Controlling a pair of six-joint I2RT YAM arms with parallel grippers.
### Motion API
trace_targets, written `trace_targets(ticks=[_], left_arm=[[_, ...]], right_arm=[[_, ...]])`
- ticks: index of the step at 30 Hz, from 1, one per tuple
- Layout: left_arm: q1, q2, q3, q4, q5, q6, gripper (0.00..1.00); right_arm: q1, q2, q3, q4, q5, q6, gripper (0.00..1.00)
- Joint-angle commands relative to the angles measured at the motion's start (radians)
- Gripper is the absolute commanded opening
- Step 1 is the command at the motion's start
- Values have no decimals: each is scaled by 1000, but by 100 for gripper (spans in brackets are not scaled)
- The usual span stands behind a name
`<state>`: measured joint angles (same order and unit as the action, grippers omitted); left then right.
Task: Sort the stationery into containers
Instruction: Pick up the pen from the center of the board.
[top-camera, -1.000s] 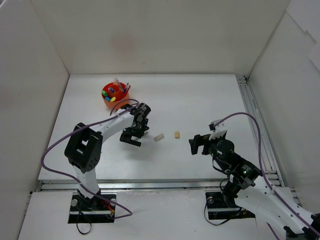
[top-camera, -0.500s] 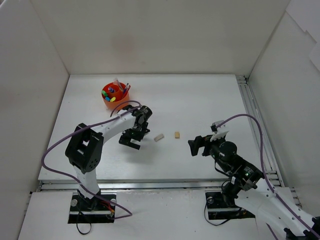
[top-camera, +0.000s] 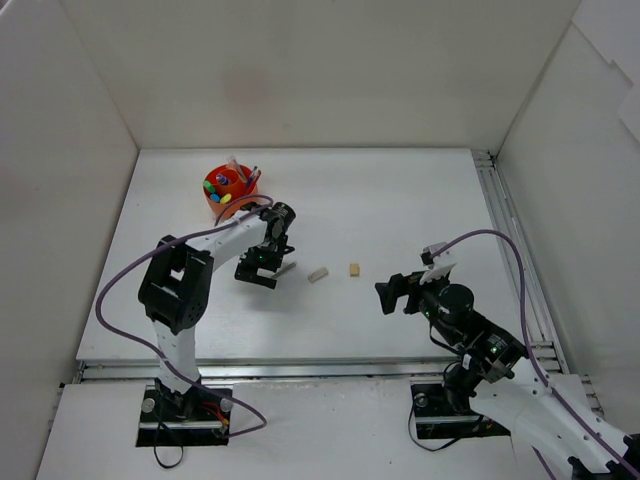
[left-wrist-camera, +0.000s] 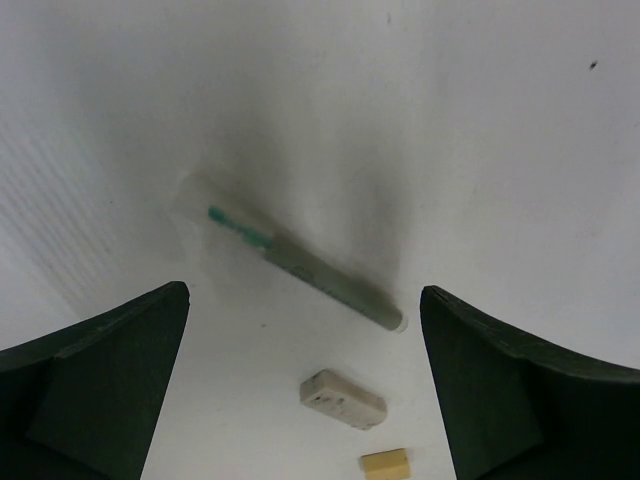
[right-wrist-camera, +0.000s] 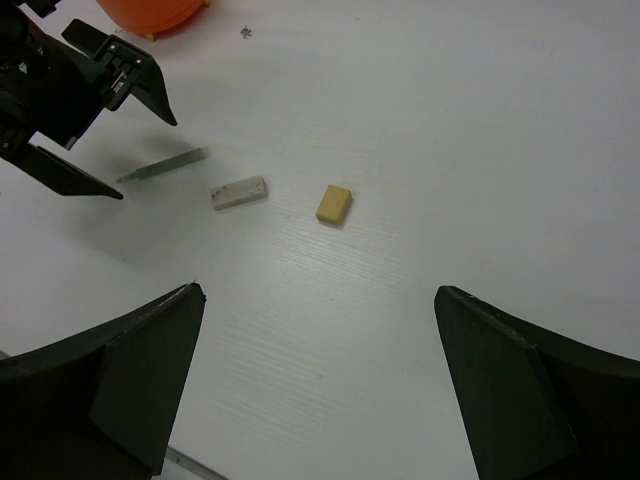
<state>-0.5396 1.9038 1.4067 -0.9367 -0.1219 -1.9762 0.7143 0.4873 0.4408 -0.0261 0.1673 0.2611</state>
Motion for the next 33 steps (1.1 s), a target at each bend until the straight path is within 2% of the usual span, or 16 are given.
trace_targets(ticks=[1,10,13,15,17,23,25,26,27,29,33], left_arm=[[44,11,54,4,22,-510,96],[44,67,86,18,68,-487,94],[44,77,68,32,80,-492,87],[44,83,58,36,85,-486,75],[44,83,49,36,90,-487,70],[53,83,43,32,84,-493,58],[53,77,38,45,71,-483,51],[53,75,28,64,70,-469,37],[53,72,22,68,71,-464,19],[53,63,-3,91,87,-466,0],[53,46,-17,107,76,-444,0]], right_arm=[[0,19,10,72,5,-3,98],[1,39,12,74,12,-8,98],[-1,42,9,77,6,-5,98],[1,39,9,77,5,-5,98],[-1,33,6,77,5,-3,98],[1,13,1,75,9,-2,98],[-3,7,-2,77,12,-2,98],[-3,5,-2,77,14,-2,98],[0,1,-4,77,14,-2,98],[-3,-4,-5,75,14,0,98],[-3,-10,-7,74,15,1,98]])
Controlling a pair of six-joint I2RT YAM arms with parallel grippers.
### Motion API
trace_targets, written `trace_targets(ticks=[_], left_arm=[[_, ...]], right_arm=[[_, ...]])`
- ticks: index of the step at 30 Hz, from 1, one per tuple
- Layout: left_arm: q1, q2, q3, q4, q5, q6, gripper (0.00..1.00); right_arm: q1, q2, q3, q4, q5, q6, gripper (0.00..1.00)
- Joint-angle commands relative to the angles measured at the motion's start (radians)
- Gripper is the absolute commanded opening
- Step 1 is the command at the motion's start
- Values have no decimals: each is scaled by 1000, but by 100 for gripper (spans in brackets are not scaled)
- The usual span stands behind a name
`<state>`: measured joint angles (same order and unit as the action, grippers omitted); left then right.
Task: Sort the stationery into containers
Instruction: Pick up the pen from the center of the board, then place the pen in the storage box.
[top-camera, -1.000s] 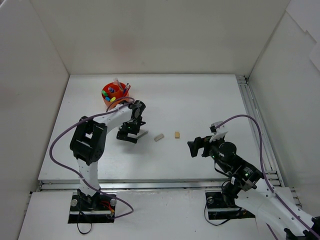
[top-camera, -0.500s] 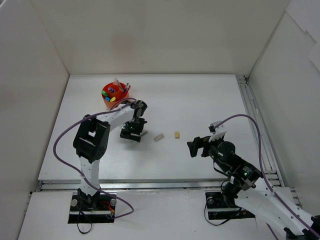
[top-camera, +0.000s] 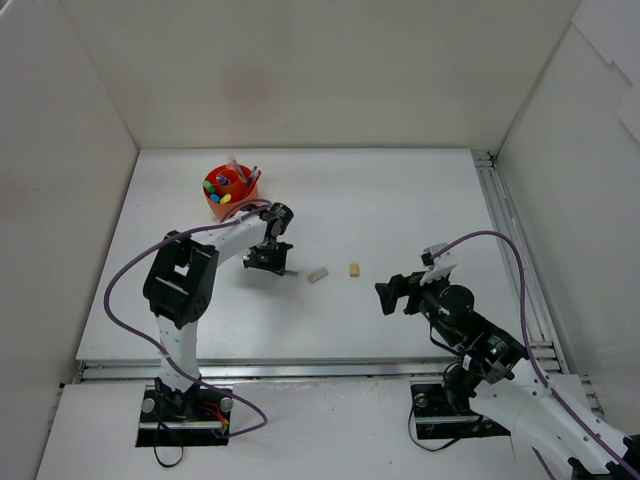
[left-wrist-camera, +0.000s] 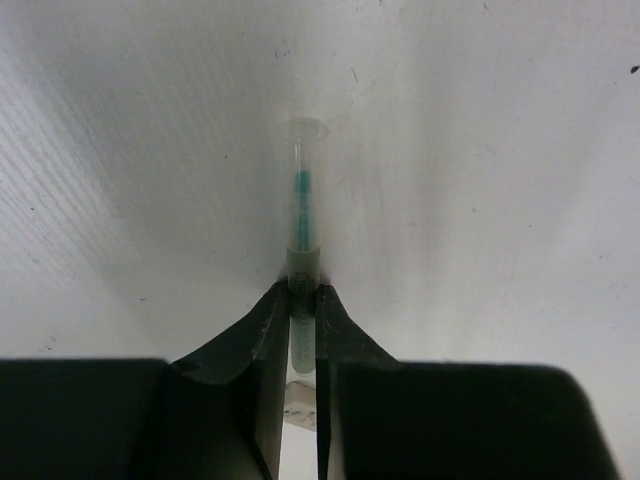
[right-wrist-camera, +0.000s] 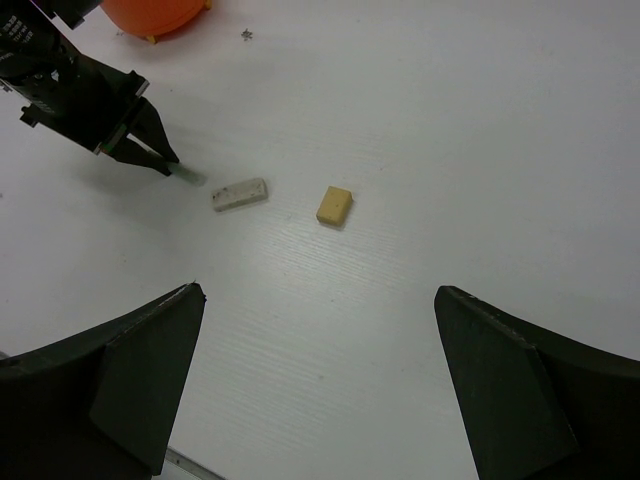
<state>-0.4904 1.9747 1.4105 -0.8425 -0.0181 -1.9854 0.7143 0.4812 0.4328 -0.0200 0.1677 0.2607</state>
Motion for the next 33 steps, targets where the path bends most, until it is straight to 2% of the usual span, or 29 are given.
trace_targets(ticks=[1,5,9,12,13,15,16,18,19,20,22,23,24,26,28,29,30,32,33], left_arm=[[4,-28,-22,13,-31,-428,0],[13,-51,-15,31,-89,-348,0],[13,-111,37,31,-239,-155,0],[13,-160,97,-3,-341,53,0],[13,-175,116,28,-380,188,0],[13,-227,119,80,-396,327,0],[-6,-252,102,164,-422,476,0],[-17,-325,79,248,-453,630,0],[-17,-356,46,370,-466,716,0],[-28,-411,27,454,-473,945,0],[-10,-454,-13,651,-439,1190,0],[1,-489,-24,711,-418,1403,0],[18,-505,-40,806,-358,1501,0],[82,-530,-45,873,-318,1688,0],[140,-534,-39,933,-180,1807,0],[168,-521,-24,928,-139,1845,0],[217,-513,-7,919,-31,1926,0],[257,-482,19,930,59,1985,0],[300,-473,19,947,157,2066,0]], right_arm=[[-1,-4,1,68,13,2,98],[-1,-10,0,66,16,-1,98],[-3,-12,-2,66,21,-5,98],[-1,-13,-9,69,26,-5,98],[-1,-12,-12,71,30,-6,98],[-1,-6,-12,77,32,-11,98],[-3,-4,-9,77,32,-17,98],[-1,-13,-8,74,39,-21,98],[-1,-19,-11,74,41,-23,98],[1,-26,-11,72,42,-24,98],[-3,-47,-16,71,44,-31,98],[-3,-53,-17,71,43,-35,98],[-3,-59,-17,72,46,-41,98],[-3,-56,-14,75,49,-57,98],[-1,-40,-11,84,52,-69,98],[-3,-30,-8,89,53,-77,98],[-1,-6,-3,94,49,-81,98],[1,17,9,98,41,-101,98],[-1,42,11,104,39,-106,98]])
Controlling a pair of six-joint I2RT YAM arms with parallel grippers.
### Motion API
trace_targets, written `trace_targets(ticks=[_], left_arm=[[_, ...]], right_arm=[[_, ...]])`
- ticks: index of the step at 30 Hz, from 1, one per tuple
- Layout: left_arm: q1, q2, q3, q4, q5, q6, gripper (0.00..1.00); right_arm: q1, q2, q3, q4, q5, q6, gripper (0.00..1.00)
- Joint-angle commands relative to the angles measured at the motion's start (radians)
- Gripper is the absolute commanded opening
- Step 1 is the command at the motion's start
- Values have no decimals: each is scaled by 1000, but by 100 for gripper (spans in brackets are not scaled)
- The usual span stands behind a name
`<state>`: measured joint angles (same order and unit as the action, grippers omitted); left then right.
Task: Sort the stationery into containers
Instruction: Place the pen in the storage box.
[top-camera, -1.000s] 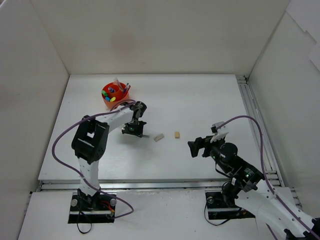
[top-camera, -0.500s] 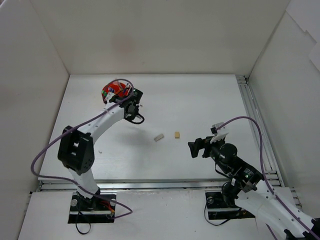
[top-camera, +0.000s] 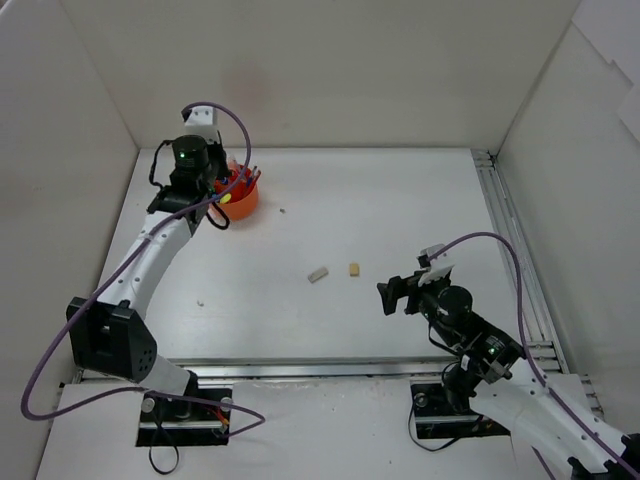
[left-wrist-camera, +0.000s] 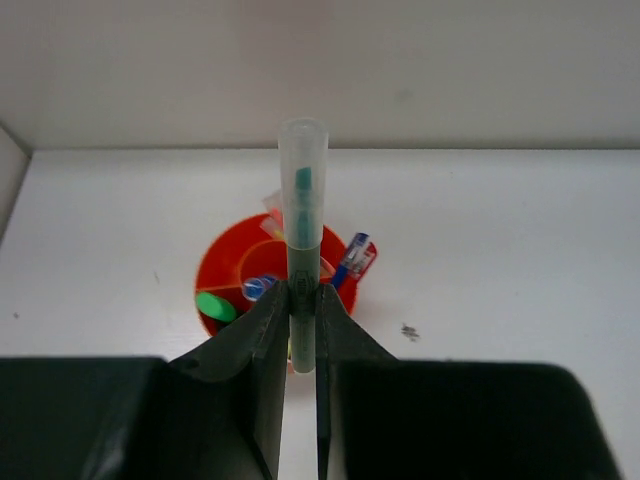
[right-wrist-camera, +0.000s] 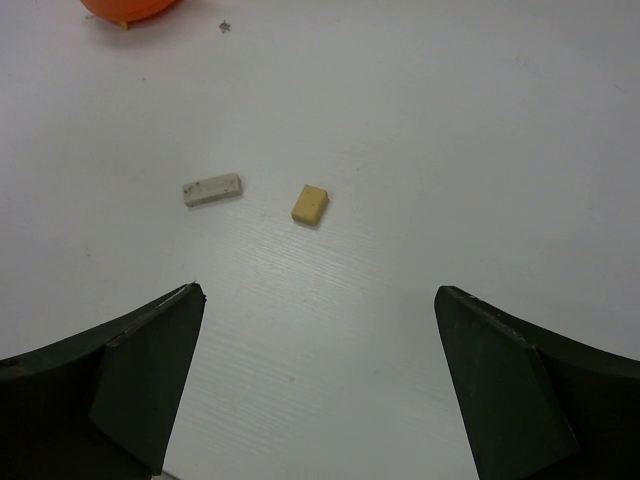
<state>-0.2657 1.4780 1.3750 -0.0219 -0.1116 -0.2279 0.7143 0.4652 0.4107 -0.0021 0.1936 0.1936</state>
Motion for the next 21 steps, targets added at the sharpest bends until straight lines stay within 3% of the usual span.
trace_targets(ticks=[1,3,5,6,9,12,21], left_arm=[[98,37,58,161,297,326,0],[147,88,78,180,492,364,0],[216,169,168,139,613,380,0],[238,195,255,82,741,389,0],[299,326,430,-22,855,387,0],[313,425,540,-61,845,390,0],[313,606,642,-4,868,394,0]], right_arm=[[-3,65,34,93,13,-45,98],[1,99,42,114,14,-62,98],[-1,125,65,116,10,-81,98],[-3,147,69,116,1,-89,98],[-1,193,83,135,6,-114,98],[-1,236,96,165,26,-122,98],[-4,429,137,298,41,-135,98]])
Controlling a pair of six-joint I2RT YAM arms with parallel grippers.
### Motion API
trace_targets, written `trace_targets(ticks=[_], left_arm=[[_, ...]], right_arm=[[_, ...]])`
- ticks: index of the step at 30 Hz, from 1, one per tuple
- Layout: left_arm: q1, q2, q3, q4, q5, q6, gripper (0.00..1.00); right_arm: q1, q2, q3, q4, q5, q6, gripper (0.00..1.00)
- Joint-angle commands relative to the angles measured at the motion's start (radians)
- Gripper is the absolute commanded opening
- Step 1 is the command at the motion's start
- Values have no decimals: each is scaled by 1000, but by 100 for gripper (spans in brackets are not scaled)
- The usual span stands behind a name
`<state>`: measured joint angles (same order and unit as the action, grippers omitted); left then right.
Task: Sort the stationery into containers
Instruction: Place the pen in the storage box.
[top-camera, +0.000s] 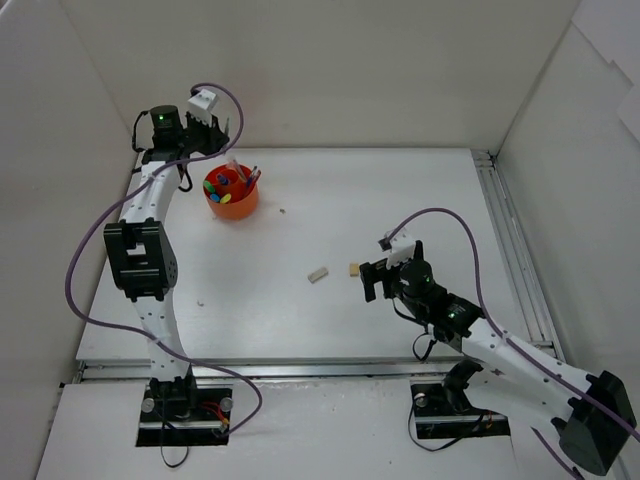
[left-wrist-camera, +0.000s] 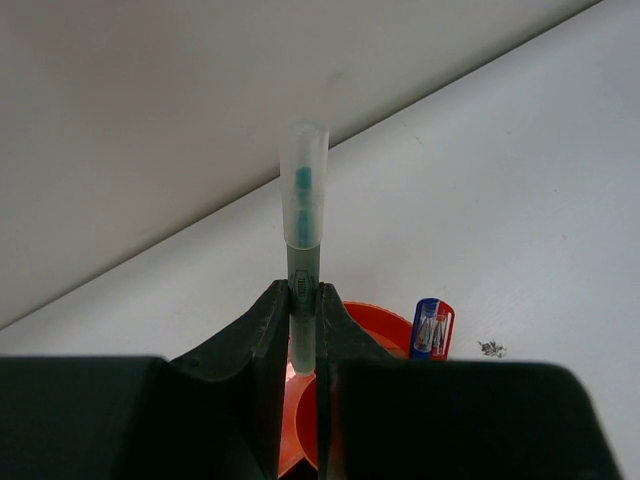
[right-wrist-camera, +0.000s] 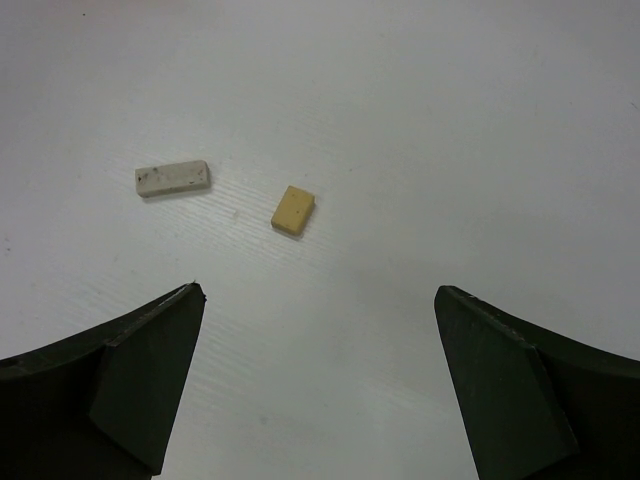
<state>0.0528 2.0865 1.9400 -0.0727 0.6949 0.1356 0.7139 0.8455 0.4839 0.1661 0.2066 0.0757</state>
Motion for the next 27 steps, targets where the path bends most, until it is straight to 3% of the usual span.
trace_targets(ticks=[1,12,22,27], left_arm=[[-5,27,77,47,66,32,0],[-14,144,174,28,78,61,0],[-14,135,83,65,129,71,0],[-14,147,115,65,201,75,0]], right_arm=[[-4,61,70,134,22,-22,98],[-2,205,108,210,11,-7,98],[-4,273,133,231,1,-19,98],[-2,282,140,233,-10,-25,98]])
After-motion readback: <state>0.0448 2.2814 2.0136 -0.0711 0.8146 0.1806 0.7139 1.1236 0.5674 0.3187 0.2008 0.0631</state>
